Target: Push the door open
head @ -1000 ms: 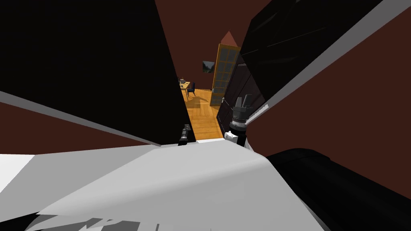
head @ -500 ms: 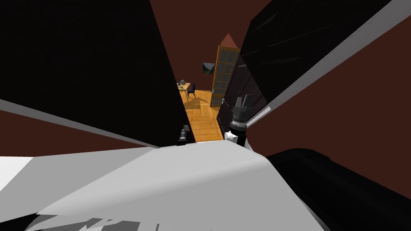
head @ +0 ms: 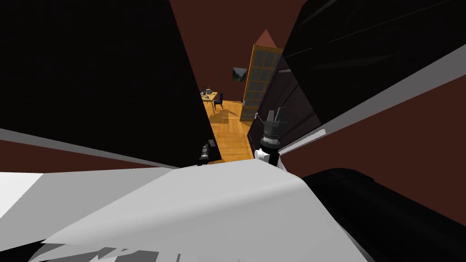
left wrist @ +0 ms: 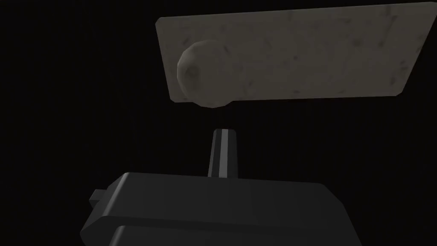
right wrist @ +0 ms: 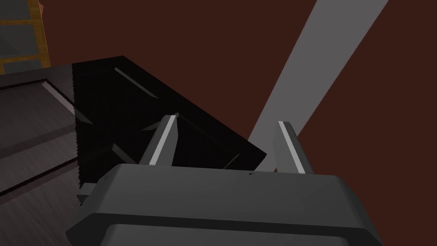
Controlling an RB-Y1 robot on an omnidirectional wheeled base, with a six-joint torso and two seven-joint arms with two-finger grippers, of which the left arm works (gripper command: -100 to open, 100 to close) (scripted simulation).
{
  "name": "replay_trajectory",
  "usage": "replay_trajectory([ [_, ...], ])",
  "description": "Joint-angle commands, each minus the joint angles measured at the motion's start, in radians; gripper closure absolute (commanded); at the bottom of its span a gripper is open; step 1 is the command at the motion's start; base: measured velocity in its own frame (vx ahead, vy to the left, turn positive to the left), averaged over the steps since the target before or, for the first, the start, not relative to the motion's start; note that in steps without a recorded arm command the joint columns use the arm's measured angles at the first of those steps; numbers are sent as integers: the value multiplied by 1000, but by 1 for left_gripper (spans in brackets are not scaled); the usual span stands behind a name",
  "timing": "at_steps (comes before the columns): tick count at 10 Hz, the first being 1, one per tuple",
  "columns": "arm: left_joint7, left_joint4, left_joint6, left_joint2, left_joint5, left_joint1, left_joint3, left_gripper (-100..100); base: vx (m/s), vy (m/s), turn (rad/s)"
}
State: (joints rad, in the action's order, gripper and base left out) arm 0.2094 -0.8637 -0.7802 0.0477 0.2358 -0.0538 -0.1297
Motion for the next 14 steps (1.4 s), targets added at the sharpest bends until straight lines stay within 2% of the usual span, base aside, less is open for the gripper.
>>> replay_trajectory([
  [1,-2,-6,6,1,1,-3,-4,-100,-175,-44,8],
  [4,-6,-19,17,-12,5,-7,-11,-100,-195,-44,21],
  [5,-8,-24,21,-21,7,-8,-13,-100,-204,-55,27],
  [7,-11,-33,29,-50,11,-11,-18,-100,-197,-38,27],
  [8,-8,-33,29,-42,10,-10,-16,-100,-85,-11,4],
  [9,-9,-30,26,-27,11,-9,-14,-100,78,2,-31],
  [14,-10,-18,16,-8,13,-3,-5,-100,183,-4,-18],
])
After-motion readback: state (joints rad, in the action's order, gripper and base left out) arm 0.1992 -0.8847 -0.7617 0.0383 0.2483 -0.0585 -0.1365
